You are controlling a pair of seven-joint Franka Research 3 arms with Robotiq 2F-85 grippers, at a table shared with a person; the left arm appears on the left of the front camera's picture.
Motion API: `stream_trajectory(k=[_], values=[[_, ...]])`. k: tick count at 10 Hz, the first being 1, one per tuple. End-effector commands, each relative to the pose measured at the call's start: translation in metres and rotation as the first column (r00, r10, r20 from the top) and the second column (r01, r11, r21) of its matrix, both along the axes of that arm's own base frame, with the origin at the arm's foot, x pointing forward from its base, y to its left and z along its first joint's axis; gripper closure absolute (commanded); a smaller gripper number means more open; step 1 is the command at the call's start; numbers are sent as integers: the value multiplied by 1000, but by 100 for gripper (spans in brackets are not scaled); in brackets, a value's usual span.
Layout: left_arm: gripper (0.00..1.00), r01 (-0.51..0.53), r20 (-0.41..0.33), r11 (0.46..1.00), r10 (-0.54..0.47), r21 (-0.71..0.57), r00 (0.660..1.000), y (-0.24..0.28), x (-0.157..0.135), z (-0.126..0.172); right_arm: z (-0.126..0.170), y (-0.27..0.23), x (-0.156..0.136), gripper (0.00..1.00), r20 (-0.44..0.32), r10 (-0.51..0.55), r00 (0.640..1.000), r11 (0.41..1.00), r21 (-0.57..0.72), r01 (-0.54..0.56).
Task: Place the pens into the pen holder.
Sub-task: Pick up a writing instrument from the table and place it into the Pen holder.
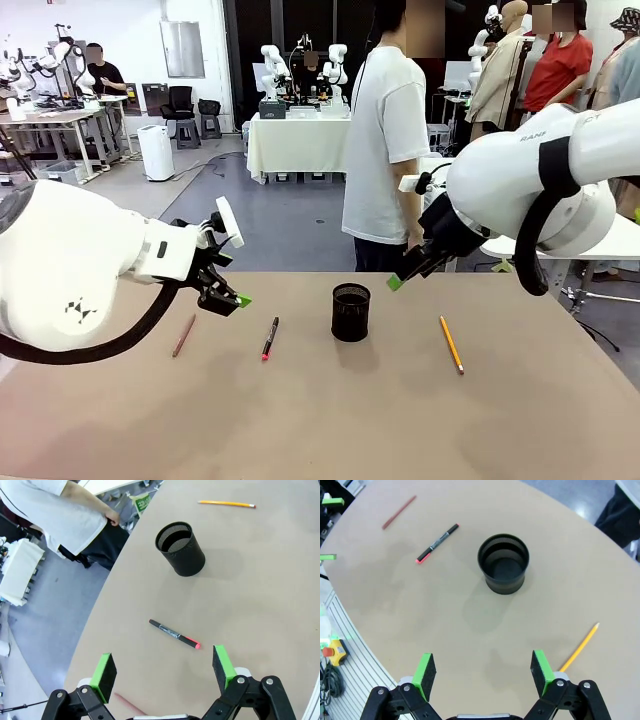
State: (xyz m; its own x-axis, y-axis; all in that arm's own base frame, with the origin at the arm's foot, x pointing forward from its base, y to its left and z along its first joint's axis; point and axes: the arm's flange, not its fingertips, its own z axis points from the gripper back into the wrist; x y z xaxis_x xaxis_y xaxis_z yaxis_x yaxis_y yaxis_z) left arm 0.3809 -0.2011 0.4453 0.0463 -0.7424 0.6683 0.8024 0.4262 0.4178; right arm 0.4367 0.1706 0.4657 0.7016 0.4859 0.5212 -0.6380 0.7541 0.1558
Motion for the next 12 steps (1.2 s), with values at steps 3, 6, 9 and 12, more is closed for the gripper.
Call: stream_trajectory(k=[3,6,9,12], values=[[0,-23,5,1000,23,-8,1000,0,-1,5,0,-3,0,0,-14,-14,1000,1000,24,14],[0,92,-123,994,-84,58,989,7,-5,5,0,-2,0,0,-3,-4,1000,1000,-5,4],[0,236,-336,966,-258,-106,906,31,-9,35,9,-29,12,0,-5,87,996,994,61,-86],[0,167,-300,975,-204,-144,932,63,-3,61,36,-58,11,0,113,285,952,954,66,-294]])
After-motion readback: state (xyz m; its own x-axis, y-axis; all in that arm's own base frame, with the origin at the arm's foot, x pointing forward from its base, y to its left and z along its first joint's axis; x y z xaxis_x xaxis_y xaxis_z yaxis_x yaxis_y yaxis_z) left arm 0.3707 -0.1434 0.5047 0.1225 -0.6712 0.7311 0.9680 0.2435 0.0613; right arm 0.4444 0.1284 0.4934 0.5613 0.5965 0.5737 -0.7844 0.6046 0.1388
